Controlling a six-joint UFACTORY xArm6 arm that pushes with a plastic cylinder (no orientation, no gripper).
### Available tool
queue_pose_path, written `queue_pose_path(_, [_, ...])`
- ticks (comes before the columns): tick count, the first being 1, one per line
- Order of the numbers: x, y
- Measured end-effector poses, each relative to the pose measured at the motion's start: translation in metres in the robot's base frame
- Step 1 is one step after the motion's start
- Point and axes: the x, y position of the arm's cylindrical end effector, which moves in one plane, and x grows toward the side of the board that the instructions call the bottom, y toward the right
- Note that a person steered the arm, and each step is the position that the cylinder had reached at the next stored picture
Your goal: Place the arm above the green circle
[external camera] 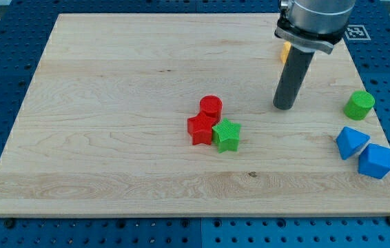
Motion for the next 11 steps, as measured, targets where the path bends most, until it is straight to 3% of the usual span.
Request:
queue_pose_path(2, [-0.017,0.039])
queue_pose_path(6, [-0.02,0.057])
queue_pose_path(7, [-0.041,0.062])
queue_pose_path(9, [-0.042,0.132])
queue_pose_path(11, [-0.042,0.132])
